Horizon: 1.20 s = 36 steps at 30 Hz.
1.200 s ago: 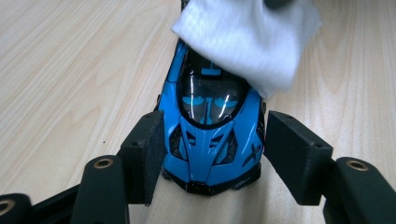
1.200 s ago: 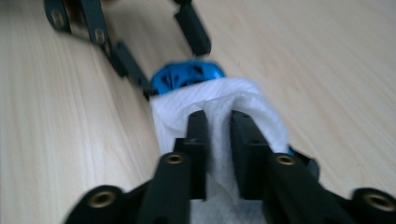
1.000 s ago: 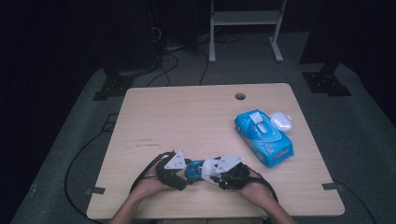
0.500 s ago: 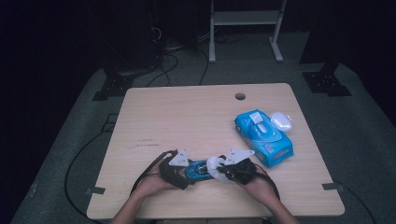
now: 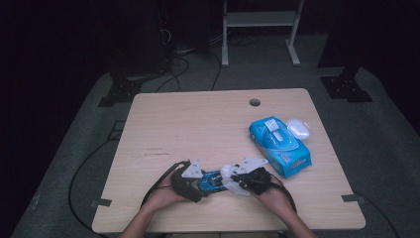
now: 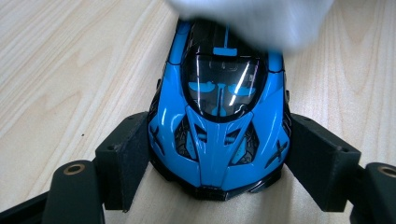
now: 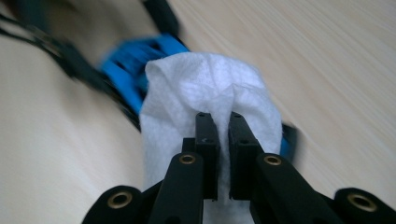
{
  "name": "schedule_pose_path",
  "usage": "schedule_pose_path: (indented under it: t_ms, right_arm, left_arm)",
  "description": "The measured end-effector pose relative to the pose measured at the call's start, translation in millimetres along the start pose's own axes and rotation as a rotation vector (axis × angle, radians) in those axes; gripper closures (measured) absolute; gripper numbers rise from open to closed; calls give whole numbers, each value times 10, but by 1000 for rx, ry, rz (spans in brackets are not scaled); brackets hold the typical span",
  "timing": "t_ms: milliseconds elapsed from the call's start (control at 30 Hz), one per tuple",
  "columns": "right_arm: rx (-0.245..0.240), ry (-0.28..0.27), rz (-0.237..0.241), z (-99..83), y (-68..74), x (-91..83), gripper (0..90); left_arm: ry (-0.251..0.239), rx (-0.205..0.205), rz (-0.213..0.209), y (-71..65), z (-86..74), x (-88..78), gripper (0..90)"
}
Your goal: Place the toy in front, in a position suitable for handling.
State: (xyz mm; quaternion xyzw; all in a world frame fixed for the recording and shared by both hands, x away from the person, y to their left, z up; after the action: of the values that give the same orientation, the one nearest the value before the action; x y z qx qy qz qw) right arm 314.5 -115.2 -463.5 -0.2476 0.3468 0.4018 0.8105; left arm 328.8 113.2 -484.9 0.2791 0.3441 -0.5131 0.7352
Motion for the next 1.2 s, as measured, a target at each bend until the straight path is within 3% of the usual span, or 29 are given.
schedule_pose_path:
  t_ms: [100,167,267,333,500,633,733,833,933,1000,1100,1200]
  right_arm:
    - [62,-10,23,-96,-108,-36,845]
    - [59,-5,12,-72,-64,-29,845]
    - [35,-47,89,12,67,10,844]
    - [13,-37,88,43,95,12,844]
    - [49,-12,29,-83,-82,-34,845]
    - [86,-40,60,-81,-51,-19,844]
    - [61,-71,102,-4,60,18,843]
    - [51,-60,99,-3,46,11,844]
    - [79,-36,51,-85,-84,-16,844]
    - [113,-41,56,-132,-141,-35,844]
    - [106,-56,46,-119,-76,-15,843]
    - [113,-92,106,-78,9,12,843]
  left_arm:
    - [-3,7,-1,-25,25,10,255]
    - [4,5,4,-35,40,15,255]
    - [5,3,7,-34,38,12,255]
    - [-1,-1,4,-34,26,9,255]
    - [-6,-8,-16,-12,3,16,250]
    - [0,-14,-10,-21,5,21,244]
    - [1,-10,-6,-20,8,16,255]
    - [-6,-14,-5,-25,3,19,255]
    - [-12,-14,-8,-22,0,22,255]
    - [-10,-11,-5,-25,5,24,254]
    - [-12,-14,-12,-14,-4,19,254]
    - [-8,-15,-10,-14,-12,11,254]
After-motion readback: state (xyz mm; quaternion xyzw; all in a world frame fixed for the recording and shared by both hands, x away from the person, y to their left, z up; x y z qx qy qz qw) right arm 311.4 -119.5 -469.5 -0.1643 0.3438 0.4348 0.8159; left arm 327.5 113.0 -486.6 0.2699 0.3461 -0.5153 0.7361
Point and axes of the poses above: each handheld gripper's, and its own axes: x roughly forward along the jaws, z roughly out of its top, y roughly to its left, the point moved 2 cm from there along x, roughly forward along the jaws, and after that the axes turned 7 degrees about y, right-handed, at the moved point
